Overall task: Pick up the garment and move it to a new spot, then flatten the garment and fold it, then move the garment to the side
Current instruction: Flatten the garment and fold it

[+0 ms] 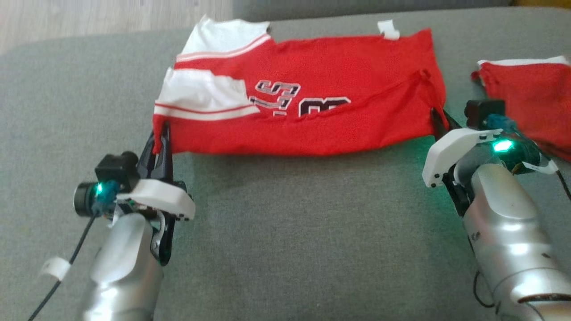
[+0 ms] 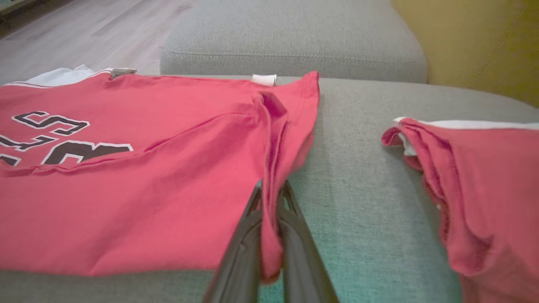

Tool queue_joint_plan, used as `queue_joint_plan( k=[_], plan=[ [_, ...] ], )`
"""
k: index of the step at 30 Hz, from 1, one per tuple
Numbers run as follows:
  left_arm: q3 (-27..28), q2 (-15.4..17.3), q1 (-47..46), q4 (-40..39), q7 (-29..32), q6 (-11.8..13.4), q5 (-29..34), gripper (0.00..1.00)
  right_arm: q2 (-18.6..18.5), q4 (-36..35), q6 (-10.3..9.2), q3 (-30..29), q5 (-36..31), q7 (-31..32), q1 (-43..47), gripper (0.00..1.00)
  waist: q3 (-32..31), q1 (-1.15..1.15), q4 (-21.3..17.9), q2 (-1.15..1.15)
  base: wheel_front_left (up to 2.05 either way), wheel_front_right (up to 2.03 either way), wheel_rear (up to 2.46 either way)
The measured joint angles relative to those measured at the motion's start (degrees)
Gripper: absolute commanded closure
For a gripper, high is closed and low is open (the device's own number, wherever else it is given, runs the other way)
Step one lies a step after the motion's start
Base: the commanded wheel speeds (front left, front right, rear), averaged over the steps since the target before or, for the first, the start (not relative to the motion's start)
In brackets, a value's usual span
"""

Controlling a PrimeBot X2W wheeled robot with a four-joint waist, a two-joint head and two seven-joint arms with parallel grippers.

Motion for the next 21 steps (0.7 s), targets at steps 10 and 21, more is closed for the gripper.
queue_joint_plan(
  k=[10, 21],
  plan=[
    [-0.4, 0.0, 7.7, -2.3, 2.4, 0.1, -2.2, 1.00, -2.6, -8.4, 0.00, 5.6, 6.2, 5.5, 9.8, 1.00, -6.2, -0.01, -1.0, 0.00, 0.00, 0.00, 0.00],
    [-1.7, 0.2, 20.2, -11.2, 8.4, 0.7, -4.0, 1.00, -6.5, -27.3, 0.00, 10.2, 15.4, 17.3, 27.5, 1.00, -11.3, -0.01, -1.7, 0.00, 0.00, 0.00, 0.00]
  ],
)
